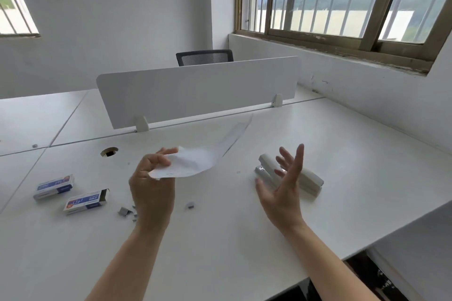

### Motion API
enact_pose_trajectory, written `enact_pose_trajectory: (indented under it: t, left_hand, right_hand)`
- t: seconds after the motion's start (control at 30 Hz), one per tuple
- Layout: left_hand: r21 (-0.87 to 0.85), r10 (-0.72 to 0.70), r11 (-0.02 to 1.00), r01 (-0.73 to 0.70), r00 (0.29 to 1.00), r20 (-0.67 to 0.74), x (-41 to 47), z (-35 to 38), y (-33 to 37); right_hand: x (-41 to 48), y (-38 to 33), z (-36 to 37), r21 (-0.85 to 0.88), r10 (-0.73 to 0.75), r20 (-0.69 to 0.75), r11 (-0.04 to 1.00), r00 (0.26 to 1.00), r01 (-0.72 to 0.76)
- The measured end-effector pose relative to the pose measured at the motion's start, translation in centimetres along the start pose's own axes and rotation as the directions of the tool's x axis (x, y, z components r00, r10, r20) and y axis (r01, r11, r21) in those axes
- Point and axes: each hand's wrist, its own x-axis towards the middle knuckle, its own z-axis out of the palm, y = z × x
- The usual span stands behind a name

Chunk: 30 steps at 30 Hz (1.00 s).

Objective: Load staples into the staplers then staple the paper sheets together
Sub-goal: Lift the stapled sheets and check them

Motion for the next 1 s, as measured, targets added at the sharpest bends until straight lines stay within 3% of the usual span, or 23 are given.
enact_pose_trajectory:
  t: [0.13,0.27,0.37,0.47,0.53,0.67,0.77,0.9,1.0]
  left_hand:
    - [-0.196,-0.079,0.972,0.127,0.969,0.236,0.0,-1.4,1.5]
    - [-0.257,-0.097,0.95,0.176,0.951,0.294,1.0,-2.4,2.0]
    - [-0.274,-0.191,0.913,0.302,0.91,0.368,1.7,-2.4,1.9]
    - [-0.231,-0.287,0.862,0.451,0.81,0.512,1.4,-2.0,1.9]
    - [-0.196,-0.307,0.853,0.484,0.769,0.561,0.6,-1.7,1.9]
    - [-0.148,-0.339,0.863,0.483,0.771,0.538,-0.4,-1.0,1.5]
    - [-0.082,-0.359,0.868,0.489,0.733,0.578,-0.6,-0.7,1.3]
    - [-0.062,-0.363,0.875,0.48,0.734,0.574,-1.2,0.7,0.7]
    - [-0.063,-0.362,0.872,0.485,0.725,0.586,-2.4,2.8,0.2]
  right_hand:
    - [0.6,-0.6,-0.2,-0.014,0.023,0.211,1.0,0.977,-0.021]
    - [2.1,-2.4,-1.1,-0.07,-0.053,0.33,0.994,0.942,0.081]
    - [1.9,-4.4,-1.7,0.146,0.042,0.397,0.983,0.917,-0.108]
    - [1.5,-5.8,-2.8,0.306,0.17,0.447,0.894,0.878,-0.328]
    - [1.4,-6.0,-3.2,0.316,0.206,0.45,0.874,0.869,-0.37]
    - [1.6,-5.5,-4.0,0.361,0.261,0.443,0.824,0.857,-0.438]
    - [1.9,-5.3,-5.1,0.391,0.299,0.428,0.79,0.853,-0.473]
    - [1.3,-4.1,-7.0,0.317,0.316,0.376,0.839,0.871,-0.441]
    - [0.1,-3.2,-9.2,0.335,0.349,0.35,0.82,0.869,-0.464]
